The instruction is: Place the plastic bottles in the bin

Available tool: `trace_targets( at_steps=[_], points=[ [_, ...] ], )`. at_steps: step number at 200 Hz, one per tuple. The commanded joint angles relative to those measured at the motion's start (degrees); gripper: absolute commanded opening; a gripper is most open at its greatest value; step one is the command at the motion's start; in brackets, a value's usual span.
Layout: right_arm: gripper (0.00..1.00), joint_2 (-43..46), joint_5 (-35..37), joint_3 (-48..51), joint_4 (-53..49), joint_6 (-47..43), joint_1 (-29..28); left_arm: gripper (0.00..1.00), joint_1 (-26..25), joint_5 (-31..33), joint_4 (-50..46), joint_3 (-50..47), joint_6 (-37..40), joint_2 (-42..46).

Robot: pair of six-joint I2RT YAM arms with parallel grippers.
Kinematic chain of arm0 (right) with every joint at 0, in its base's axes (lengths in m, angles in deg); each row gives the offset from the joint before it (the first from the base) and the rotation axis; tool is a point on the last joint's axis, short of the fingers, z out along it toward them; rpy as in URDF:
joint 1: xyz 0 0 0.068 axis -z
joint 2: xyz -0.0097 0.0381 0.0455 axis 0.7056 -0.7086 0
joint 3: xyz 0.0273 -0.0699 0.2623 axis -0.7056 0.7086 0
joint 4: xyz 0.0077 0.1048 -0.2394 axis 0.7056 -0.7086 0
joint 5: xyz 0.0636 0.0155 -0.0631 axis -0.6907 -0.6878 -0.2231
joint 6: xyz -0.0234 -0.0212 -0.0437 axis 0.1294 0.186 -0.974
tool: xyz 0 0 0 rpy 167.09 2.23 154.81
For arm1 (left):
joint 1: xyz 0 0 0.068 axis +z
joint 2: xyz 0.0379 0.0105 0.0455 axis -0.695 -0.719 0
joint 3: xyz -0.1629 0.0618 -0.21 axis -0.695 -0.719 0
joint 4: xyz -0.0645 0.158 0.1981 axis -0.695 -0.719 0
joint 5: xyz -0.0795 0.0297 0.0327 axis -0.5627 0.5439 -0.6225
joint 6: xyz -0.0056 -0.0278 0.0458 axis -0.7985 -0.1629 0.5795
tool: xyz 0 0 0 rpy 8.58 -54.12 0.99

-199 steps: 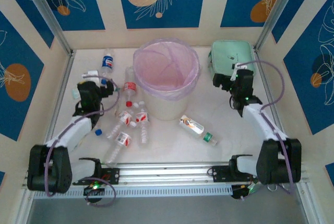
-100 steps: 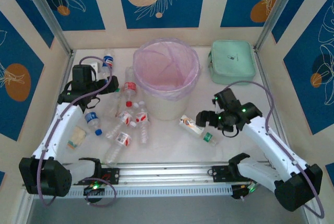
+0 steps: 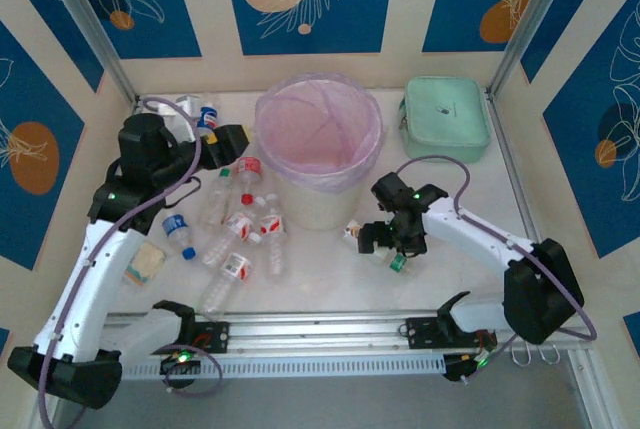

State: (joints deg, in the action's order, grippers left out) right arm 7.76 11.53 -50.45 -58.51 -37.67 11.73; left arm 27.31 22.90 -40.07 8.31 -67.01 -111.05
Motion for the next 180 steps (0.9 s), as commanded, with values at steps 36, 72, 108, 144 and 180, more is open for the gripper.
trace_targets(
  at_steps=[36,72,108,144,180],
  points=[
    [0.99,-4.71,-5.12,0.08,10.27,-2.53,-0.23,0.83,-8.35,6.28,3.82,3.40,-2.50,-8.86],
    [0.95,-5.38,-3.87,1.69,10.92,-2.02,0.54,0.78,-9.22,9.22,4.79,2.71,-1.85,-11.66],
    [0.76,-3.35,-4.38,3.40,10.71,-0.83,0.97,0.75,-9.22,10.54,5.41,1.92,-1.56,-12.86],
    [0.60,0.53,-3.26,3.58,6.43,1.66,2.16,0.75,-9.22,11.36,6.11,0.81,-1.05,-13.11],
    [0.45,9.39,-3.24,1.01,-0.96,2.51,6.76,0.74,-9.22,11.51,5.86,1.32,-0.35,-14.55]
  ],
)
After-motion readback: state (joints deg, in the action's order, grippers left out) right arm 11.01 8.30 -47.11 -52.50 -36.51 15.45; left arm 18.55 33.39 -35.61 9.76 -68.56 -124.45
